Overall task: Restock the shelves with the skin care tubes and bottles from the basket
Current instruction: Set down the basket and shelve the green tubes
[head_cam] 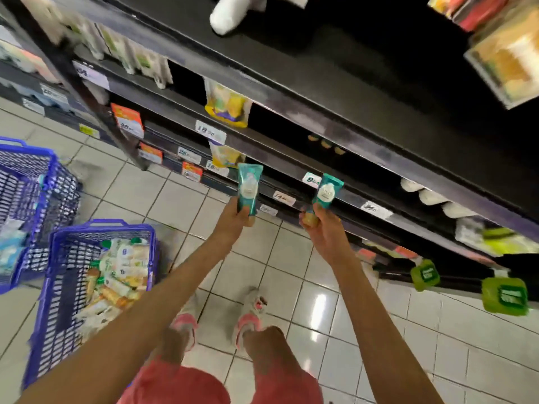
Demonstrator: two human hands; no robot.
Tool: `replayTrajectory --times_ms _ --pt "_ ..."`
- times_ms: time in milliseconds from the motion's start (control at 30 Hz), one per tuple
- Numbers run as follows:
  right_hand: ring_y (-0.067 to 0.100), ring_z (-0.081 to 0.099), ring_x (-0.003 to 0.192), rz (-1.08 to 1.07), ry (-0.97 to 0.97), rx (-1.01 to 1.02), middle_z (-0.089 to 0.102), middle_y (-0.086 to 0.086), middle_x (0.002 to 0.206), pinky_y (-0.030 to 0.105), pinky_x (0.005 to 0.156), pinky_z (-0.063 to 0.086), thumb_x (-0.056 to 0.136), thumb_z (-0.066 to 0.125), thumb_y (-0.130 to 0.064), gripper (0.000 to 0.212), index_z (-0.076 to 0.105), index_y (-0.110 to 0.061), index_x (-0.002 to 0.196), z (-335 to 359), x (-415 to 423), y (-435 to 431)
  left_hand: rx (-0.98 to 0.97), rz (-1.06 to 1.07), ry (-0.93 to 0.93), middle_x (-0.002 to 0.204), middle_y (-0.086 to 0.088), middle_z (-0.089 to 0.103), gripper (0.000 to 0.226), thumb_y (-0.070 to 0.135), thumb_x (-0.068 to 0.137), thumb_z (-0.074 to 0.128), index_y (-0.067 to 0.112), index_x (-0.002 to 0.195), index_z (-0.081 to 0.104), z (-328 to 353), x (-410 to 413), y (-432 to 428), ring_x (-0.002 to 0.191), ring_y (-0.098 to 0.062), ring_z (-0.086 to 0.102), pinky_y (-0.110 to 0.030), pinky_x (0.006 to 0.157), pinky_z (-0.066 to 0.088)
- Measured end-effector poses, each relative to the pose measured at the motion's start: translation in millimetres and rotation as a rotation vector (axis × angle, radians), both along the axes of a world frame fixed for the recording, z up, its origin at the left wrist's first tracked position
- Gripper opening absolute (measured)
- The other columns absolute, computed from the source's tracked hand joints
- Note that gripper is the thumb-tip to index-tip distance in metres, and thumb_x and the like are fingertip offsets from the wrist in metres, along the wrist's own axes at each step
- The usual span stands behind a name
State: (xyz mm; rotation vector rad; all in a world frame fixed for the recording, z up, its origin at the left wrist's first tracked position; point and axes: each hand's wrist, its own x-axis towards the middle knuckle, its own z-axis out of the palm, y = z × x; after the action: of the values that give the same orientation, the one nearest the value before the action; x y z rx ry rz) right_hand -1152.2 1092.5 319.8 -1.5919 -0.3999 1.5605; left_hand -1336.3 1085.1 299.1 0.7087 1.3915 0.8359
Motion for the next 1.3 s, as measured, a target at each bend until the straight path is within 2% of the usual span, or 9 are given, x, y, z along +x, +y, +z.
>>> replayTrajectory --times_ms 100,300,433,567,733,833,933,1100,1300 --pt "0.014 0.053 0.076 -0.086 0.013 0.043 0.052 0.006 0.085 0.025 0.069 0.048 0.098 0.040 -0.006 0.015 0.049 -0.013 0.088 -23.2 28.8 1.4 -0.019 0.014 0.033 0.097 -0.013 0.049 0.029 -0.008 0.092 0.043 -0.016 0.120 0.043 -23.6 54.4 12.6 0.088 -0.023 0.045 -0.029 0.072 0.040" --pt "0.010 0.050 0.075 -0.024 -0.279 0.205 0.053 0.002 0.083 0.020 0.074 0.043 0.092 0.049 0.000 0.011 0.052 -0.010 0.095 -66.2 54.4 37.4 0.150 -0.021 0.098 0.092 -0.016 0.052 0.032 -0.011 0.084 0.055 -0.003 0.115 0.055 -54.6 79.7 53.4 0.087 -0.026 0.047 -0.053 0.083 0.045" --pt "0.008 0.056 0.081 0.007 -0.478 0.381 0.060 0.003 0.092 0.016 0.075 0.048 0.088 0.057 -0.002 0.019 0.054 -0.011 0.104 -87.6 56.8 78.4 0.304 -0.096 0.198 0.085 0.002 0.063 0.031 -0.004 0.082 0.060 -0.001 0.113 0.059 -76.1 62.6 92.8 0.073 0.006 0.060 -0.012 0.066 0.049" --pt "0.005 0.056 0.068 -0.019 -0.654 0.433 0.061 -0.005 0.075 0.021 0.070 0.045 0.081 0.065 -0.007 0.017 0.058 -0.022 0.078 -93.0 59.4 121.2 0.416 -0.058 0.195 0.087 0.002 0.065 0.034 -0.008 0.077 0.060 0.007 0.107 0.058 -73.9 61.6 136.4 0.077 0.000 0.063 -0.015 0.073 0.050" --pt "0.013 0.061 0.076 -0.080 -0.612 0.451 0.066 0.007 0.082 0.021 0.071 0.049 0.074 0.070 -0.001 0.019 0.063 -0.019 0.073 -100.1 54.0 143.4 0.522 -0.077 0.304 0.096 -0.006 0.067 0.025 -0.007 0.073 0.061 0.003 0.096 0.058 -78.1 77.1 171.2 0.083 -0.002 0.064 -0.019 0.076 0.052" --pt "-0.006 0.061 0.070 -0.056 -0.697 0.486 0.067 0.002 0.087 0.007 0.069 0.045 0.074 0.071 -0.003 0.022 0.066 -0.003 0.095 -106.6 52.6 147.5 0.565 -0.163 0.387 0.107 -0.015 0.067 0.034 -0.003 0.075 0.063 -0.004 0.109 0.059 -84.7 86.7 184.8 0.099 -0.022 0.064 -0.038 0.089 0.051" --pt "-0.017 0.058 0.069 -0.052 -0.725 0.535 0.065 -0.003 0.088 0.004 0.069 0.043 0.075 0.071 -0.002 0.028 0.064 -0.001 0.102 -111.4 54.5 151.3 0.624 -0.197 0.425 0.107 -0.014 0.067 0.040 -0.002 0.076 0.063 -0.001 0.115 0.056 -87.2 96.1 194.8 0.099 -0.023 0.065 -0.039 0.089 0.051" --pt "0.009 0.064 0.090 -0.037 -0.690 0.504 0.068 0.007 0.102 0.010 0.079 0.048 0.078 0.069 -0.003 0.034 0.061 -0.003 0.111 -110.5 53.6 151.3 0.625 -0.188 0.457 0.107 -0.014 0.067 0.037 0.003 0.078 0.066 -0.001 0.114 0.056 -90.4 104.0 194.9 0.101 -0.022 0.064 -0.038 0.090 0.051" --pt "0.014 0.063 0.094 -0.050 -0.670 0.503 0.067 0.011 0.106 0.010 0.079 0.048 0.079 0.067 -0.003 0.034 0.060 0.000 0.112 -114.5 53.4 153.4 0.663 -0.166 0.500 0.103 -0.012 0.069 0.032 0.004 0.079 0.067 -0.002 0.109 0.060 -93.9 108.2 191.1 0.098 -0.018 0.065 -0.029 0.088 0.051"
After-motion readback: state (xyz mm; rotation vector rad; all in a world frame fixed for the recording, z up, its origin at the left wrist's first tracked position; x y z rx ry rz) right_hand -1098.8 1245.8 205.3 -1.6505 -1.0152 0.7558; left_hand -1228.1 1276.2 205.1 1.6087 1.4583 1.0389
